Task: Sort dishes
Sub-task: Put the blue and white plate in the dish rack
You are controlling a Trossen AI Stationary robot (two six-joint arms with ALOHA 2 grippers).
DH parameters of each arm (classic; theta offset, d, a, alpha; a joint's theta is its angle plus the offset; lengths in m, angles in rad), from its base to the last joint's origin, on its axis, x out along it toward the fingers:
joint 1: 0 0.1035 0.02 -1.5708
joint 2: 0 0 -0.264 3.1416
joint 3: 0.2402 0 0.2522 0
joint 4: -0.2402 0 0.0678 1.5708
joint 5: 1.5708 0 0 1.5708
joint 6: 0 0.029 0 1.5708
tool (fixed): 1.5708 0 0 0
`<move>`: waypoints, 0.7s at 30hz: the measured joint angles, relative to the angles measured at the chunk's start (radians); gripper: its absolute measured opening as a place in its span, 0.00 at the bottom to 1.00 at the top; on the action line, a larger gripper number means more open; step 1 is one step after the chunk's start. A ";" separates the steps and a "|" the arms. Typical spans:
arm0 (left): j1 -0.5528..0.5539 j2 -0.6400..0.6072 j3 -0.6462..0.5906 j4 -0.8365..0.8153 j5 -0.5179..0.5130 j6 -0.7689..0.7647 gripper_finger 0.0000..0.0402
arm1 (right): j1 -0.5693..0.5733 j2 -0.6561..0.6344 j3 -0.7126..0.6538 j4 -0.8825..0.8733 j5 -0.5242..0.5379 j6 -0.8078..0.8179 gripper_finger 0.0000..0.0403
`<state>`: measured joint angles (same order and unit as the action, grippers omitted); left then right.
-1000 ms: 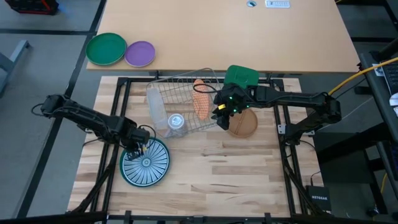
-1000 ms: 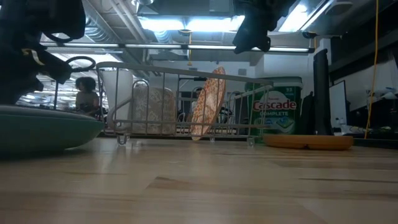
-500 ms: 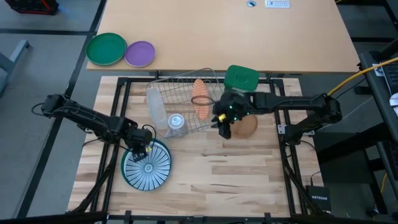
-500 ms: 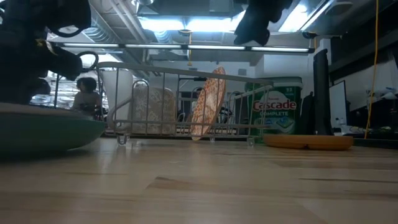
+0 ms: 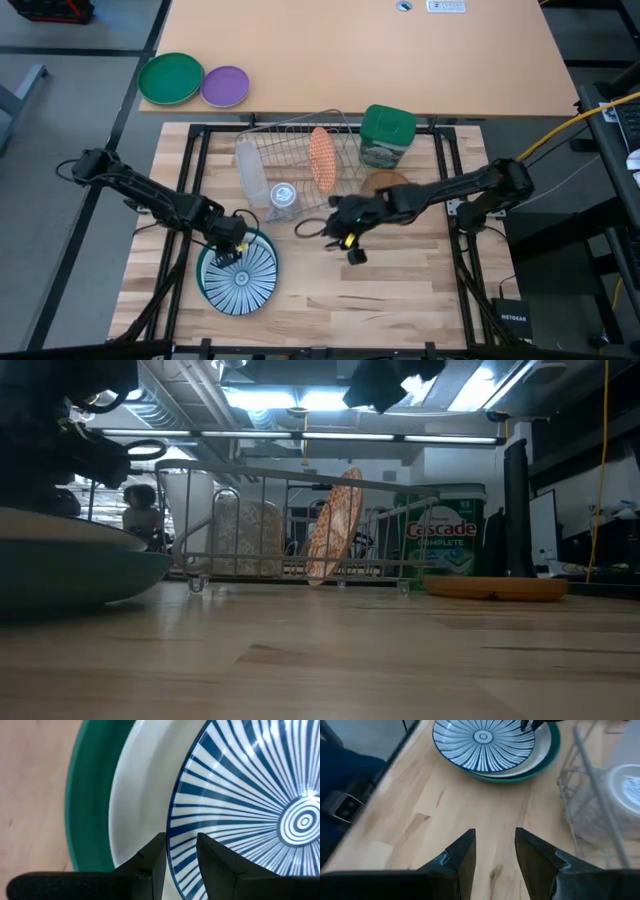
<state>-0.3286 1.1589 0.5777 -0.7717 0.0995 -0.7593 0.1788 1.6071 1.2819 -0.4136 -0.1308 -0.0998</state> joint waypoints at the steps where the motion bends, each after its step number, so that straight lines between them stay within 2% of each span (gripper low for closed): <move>1: -0.002 0.009 0.000 0.008 0.000 0.000 0.24 | 0.007 0.023 0.000 0.020 0.001 -0.018 0.35; 5: -0.001 0.048 0.002 0.035 0.006 0.003 0.24 | 0.033 0.118 0.000 0.107 -0.001 -0.132 0.35; 13: -0.002 0.078 0.005 0.096 0.011 0.009 0.24 | 0.106 0.277 -0.001 0.320 0.028 -0.516 0.35; 21: -0.001 0.080 0.002 0.136 0.002 0.000 0.24 | 0.116 0.382 -0.001 0.575 0.060 -0.602 0.35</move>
<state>-0.3298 1.2390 0.5796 -0.6360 0.1012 -0.7597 0.2952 1.9891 1.2812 0.1610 -0.0703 -0.7016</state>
